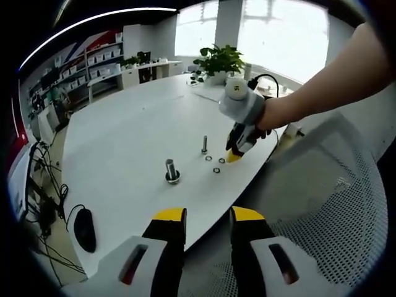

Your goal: Place the washer onto the threaded stud by aligning its center hole with the stud, sliding it down to the base, and recovering from edge contact or off-axis alignment until the washer reaches the visible bottom stop.

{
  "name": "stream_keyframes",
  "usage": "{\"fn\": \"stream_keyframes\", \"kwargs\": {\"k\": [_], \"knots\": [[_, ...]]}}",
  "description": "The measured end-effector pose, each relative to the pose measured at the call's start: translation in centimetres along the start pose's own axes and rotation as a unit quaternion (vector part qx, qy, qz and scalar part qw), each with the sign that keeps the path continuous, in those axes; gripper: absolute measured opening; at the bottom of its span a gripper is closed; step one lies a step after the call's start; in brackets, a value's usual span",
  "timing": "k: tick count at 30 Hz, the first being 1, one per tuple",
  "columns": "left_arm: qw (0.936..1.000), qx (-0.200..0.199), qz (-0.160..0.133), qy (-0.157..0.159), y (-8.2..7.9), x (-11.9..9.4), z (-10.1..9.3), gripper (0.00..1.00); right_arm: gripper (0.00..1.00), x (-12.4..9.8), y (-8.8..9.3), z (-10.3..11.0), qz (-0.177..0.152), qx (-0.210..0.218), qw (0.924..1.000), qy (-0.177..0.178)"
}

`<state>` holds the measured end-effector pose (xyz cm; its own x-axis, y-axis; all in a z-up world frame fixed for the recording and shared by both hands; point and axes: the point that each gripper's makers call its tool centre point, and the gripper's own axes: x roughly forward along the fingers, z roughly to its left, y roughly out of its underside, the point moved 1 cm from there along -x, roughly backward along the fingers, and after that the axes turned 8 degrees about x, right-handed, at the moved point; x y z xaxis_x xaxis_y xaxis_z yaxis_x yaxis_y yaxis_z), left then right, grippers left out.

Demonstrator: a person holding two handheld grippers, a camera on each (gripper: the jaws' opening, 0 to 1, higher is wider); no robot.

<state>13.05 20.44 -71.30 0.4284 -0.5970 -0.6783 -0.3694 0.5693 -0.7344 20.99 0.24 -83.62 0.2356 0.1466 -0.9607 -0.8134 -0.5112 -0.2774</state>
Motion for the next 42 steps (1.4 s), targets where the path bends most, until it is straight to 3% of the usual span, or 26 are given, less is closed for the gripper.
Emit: {"fn": "stream_keyframes", "kwargs": {"k": [9, 17, 18, 21, 25, 31, 38, 42], "knots": [[0.9999, -0.004, 0.012, 0.003, 0.4, 0.2, 0.0, 0.26, 0.29, 1.3, 0.0, -0.3, 0.008, -0.013, 0.9999, -0.007], [0.9998, -0.005, 0.017, -0.001, 0.5, 0.2, 0.1, 0.26, 0.27, 2.6, 0.2, -0.2, 0.036, -0.065, 0.9972, -0.009], [0.9998, -0.005, 0.017, -0.001, 0.5, 0.2, 0.1, 0.26, 0.24, 2.5, -0.1, 0.2, 0.025, -0.057, 0.9978, -0.023], [0.9998, -0.004, 0.019, -0.003, 0.6, 0.2, 0.1, 0.26, 0.23, 2.5, -0.3, -0.2, 0.037, -0.03, 0.9987, -0.019], [0.9998, -0.003, 0.021, -0.003, 0.6, 0.2, 0.1, 0.26, 0.23, 2.6, -0.3, -0.2, 0.055, -0.076, 0.9952, -0.027], [0.9998, -0.003, 0.021, -0.004, 0.7, 0.2, 0.1, 0.26, 0.2, 2.6, -0.5, -0.3, 0.062, -0.079, 0.9947, -0.023], [0.9997, -0.002, 0.022, -0.003, 0.7, 0.3, 0.1, 0.26, 0.16, 2.7, -0.6, -0.2, 0.075, -0.132, 0.9882, -0.025], [0.9998, -0.003, 0.019, -0.006, 0.6, 0.3, 0.2, 0.26, 0.16, 2.8, -0.6, -0.1, 0.088, -0.125, 0.9883, -0.008]]}}
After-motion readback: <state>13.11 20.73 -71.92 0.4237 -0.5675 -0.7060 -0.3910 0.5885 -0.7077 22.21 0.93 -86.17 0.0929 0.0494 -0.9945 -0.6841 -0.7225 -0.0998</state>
